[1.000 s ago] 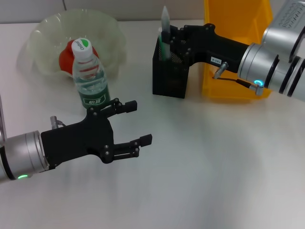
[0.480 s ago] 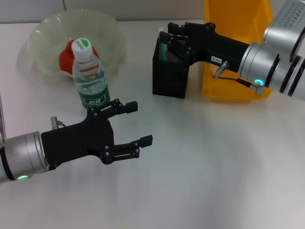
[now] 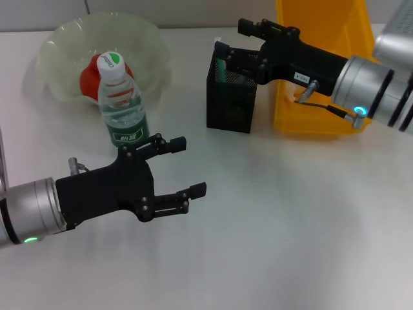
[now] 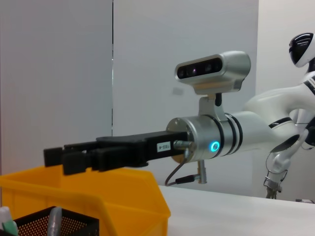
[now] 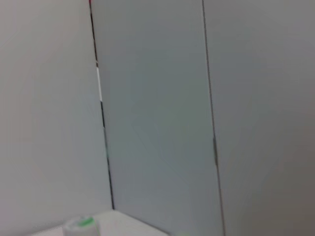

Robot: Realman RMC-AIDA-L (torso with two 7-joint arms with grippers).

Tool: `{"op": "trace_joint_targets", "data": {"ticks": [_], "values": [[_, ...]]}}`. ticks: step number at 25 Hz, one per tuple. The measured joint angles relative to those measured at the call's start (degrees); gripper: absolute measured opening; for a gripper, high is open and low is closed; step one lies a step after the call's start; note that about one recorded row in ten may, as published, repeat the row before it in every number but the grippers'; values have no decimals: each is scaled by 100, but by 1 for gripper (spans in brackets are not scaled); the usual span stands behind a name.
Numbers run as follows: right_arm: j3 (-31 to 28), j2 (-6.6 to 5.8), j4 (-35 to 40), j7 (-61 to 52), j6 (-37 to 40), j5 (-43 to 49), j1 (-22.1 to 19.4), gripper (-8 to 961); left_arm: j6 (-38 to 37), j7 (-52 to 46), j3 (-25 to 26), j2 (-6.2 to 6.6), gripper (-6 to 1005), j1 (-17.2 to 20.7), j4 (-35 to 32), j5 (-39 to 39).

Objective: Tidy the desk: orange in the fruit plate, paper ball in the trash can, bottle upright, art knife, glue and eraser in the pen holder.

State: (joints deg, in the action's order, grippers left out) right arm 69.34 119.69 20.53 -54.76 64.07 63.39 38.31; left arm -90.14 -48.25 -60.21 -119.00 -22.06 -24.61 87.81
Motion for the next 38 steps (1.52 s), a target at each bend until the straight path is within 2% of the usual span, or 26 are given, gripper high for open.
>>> {"op": "trace_joint_targets", "data": {"ticks": [2, 7, 12, 17, 19, 22, 26, 33, 38], "values": [[1, 0, 153, -121, 223, -1, -138, 664, -23, 0, 9, 3, 832, 0, 0, 0], [42, -44, 721, -400, 1019, 59, -720, 741, -41, 0, 32, 8, 832, 0, 0, -2], [-11, -55, 1184, -336, 2098, 424, -1478, 741, -66, 0, 4, 9, 832, -1, 0, -47], [-91, -44, 1105, -78, 2582, 596, -2105, 741, -114, -43, -2, 6, 832, -1, 0, -52], [-123, -45, 914, -27, 2783, 1121, -2171, 741, -127, -51, -7, 4, 832, 0, 0, -52], [-134, -45, 717, 179, 2904, 1303, -2178, 741, -272, -89, -61, 4, 833, 19, 0, -50], [-117, -40, 382, 666, 3082, 1346, -2226, 741, -495, -192, -69, 19, 833, 82, 0, -26], [-96, -27, 217, 641, 3103, 1338, -2218, 741, -485, -616, 93, 34, 833, 244, 11, -72], [-83, -31, 215, 684, 3106, 1373, -2210, 741, -596, -614, -114, 52, 833, 279, -46, 78]]}}
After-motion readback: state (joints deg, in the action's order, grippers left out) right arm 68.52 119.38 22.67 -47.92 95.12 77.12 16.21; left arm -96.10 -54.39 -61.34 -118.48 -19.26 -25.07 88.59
